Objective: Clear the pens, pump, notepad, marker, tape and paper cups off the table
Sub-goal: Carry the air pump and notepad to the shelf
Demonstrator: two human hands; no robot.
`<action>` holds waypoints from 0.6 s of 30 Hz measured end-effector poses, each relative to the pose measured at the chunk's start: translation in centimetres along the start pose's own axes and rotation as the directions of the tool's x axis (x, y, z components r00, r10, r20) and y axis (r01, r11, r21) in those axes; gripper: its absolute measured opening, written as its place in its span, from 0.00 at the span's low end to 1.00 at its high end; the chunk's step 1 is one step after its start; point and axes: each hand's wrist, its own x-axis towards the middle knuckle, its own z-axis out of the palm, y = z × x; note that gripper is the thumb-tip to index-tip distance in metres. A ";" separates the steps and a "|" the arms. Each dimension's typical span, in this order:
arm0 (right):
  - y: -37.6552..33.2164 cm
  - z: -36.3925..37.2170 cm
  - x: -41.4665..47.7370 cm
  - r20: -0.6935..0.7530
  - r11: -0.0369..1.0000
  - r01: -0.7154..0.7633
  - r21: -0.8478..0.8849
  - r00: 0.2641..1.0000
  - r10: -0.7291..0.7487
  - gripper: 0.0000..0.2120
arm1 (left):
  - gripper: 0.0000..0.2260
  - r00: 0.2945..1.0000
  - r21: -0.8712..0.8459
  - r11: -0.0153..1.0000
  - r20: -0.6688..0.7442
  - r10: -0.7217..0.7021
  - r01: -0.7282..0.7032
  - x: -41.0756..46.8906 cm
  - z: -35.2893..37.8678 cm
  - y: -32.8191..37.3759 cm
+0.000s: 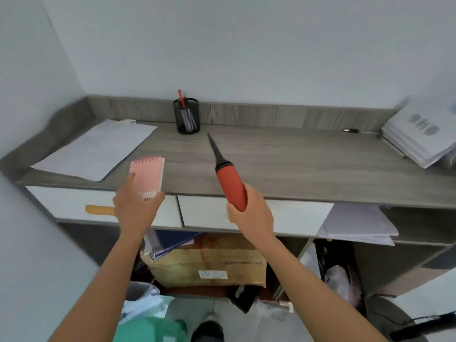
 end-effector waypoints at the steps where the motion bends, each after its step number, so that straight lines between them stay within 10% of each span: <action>1: -0.7 0.7 1.7 0.039 1.000 0.005 -0.025 0.999 -0.004 0.29 | 0.34 1.000 0.030 1.000 0.022 -0.001 0.000 2.0 0.5 -0.1; 7: -4.5 5.8 10.0 0.173 0.996 -0.023 -0.087 0.984 0.037 0.29 | 0.37 0.986 0.229 0.974 0.166 -0.034 -0.005 12.3 3.7 -1.5; 18: -8.3 12.7 17.4 -0.027 0.982 -0.072 -0.175 0.997 0.069 0.27 | 0.38 0.978 0.344 0.934 0.209 0.021 -0.093 17.6 6.5 -2.2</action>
